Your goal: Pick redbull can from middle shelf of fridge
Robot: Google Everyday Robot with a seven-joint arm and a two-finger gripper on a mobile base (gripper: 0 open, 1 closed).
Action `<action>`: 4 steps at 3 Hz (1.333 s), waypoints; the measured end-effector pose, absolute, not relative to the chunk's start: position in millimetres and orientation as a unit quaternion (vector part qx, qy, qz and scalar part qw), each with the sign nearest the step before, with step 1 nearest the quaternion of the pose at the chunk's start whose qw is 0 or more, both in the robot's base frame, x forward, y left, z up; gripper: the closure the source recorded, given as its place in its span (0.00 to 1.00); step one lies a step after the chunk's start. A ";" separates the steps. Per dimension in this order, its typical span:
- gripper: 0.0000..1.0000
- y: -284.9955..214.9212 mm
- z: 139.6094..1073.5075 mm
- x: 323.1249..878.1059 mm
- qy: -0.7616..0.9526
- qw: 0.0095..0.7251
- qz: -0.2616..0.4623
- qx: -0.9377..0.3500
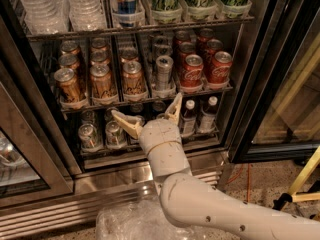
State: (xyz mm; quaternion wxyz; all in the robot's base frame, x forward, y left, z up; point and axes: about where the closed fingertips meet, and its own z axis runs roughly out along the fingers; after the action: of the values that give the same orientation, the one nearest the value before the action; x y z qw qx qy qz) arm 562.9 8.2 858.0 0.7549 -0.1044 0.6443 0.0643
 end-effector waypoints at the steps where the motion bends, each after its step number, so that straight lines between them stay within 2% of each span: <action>1: 0.19 8.2 857.9 562.9 0.644 0.755 0.064 -0.104; 3: 0.61 -4.6 857.6 585.4 0.634 0.768 0.045 -0.086; 4: 0.49 -15.6 855.4 601.2 0.629 0.773 0.026 -0.075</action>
Offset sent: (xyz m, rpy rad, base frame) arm 0.0190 -0.0138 -0.0017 0.0167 -0.0310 -0.0590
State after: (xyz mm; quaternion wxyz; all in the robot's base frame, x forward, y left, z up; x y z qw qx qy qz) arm 601.2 -15.6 855.4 0.7732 -0.0750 0.6291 0.0258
